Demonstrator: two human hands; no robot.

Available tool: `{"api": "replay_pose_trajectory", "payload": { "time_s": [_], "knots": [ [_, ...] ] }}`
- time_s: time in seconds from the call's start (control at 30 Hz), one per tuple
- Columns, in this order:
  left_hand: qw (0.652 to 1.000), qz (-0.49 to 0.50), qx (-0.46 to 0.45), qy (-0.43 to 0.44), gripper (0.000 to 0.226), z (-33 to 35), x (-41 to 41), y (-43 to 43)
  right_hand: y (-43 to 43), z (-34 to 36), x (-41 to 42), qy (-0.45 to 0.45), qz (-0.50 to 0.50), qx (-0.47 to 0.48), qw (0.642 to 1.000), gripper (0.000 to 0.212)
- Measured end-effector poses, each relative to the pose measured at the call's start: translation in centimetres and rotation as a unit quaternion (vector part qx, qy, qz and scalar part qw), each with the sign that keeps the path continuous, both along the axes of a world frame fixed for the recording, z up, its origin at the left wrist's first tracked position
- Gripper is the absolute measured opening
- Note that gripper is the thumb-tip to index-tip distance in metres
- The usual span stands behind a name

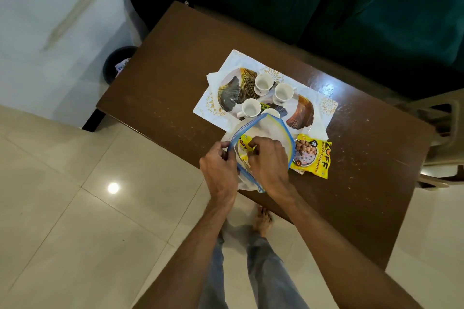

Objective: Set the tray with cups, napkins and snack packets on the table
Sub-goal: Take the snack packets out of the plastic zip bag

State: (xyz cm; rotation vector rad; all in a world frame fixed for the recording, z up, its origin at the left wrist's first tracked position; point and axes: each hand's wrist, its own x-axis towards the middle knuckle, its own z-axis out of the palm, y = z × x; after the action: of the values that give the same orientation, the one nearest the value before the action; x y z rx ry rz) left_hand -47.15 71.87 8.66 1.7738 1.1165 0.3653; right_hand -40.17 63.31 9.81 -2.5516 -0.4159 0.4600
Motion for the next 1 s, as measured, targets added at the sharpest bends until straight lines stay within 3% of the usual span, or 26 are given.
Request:
{"api": "replay_pose_trajectory", "payload": {
  "time_s": [0.17,0.3,0.4,0.5,0.7,0.8,0.93,1.0],
  "knots": [
    [1.000,-0.003,0.017,0.010,0.010,0.2,0.5,0.3,-3.3,5.2,-0.6,0.012,-0.056,0.144,0.988,0.021],
    [1.000,-0.002,0.022,0.016,0.009,0.2,0.7,0.2,-7.4,9.0,0.8,0.028,-0.149,0.266,0.952,0.020],
    [1.000,-0.004,0.022,0.022,0.013,0.4,0.6,0.0,-10.9,10.2,2.8,-0.005,-0.230,0.304,0.924,0.021],
    [1.000,-0.009,0.021,0.017,0.014,0.6,0.5,-0.1,-13.6,8.8,4.3,-0.047,-0.264,0.250,0.931,0.022],
    [1.000,-0.023,0.019,-0.005,0.013,0.7,0.4,-0.5,-14.9,-0.4,4.5,-0.077,-0.272,-0.013,0.959,0.018],
    [0.999,-0.036,0.014,-0.017,0.011,0.5,0.3,-0.9,-14.6,-5.1,3.9,0.013,-0.266,-0.064,0.962,0.021],
    [0.998,-0.059,0.015,-0.025,0.013,0.4,-0.2,-1.1,-13.8,-8.8,3.4,0.245,-0.280,0.045,0.927,0.030],
    [0.998,-0.060,0.018,-0.023,0.015,0.5,-0.4,-0.9,-13.7,-9.0,3.5,0.283,-0.294,0.080,0.909,0.035]
  ]
}}
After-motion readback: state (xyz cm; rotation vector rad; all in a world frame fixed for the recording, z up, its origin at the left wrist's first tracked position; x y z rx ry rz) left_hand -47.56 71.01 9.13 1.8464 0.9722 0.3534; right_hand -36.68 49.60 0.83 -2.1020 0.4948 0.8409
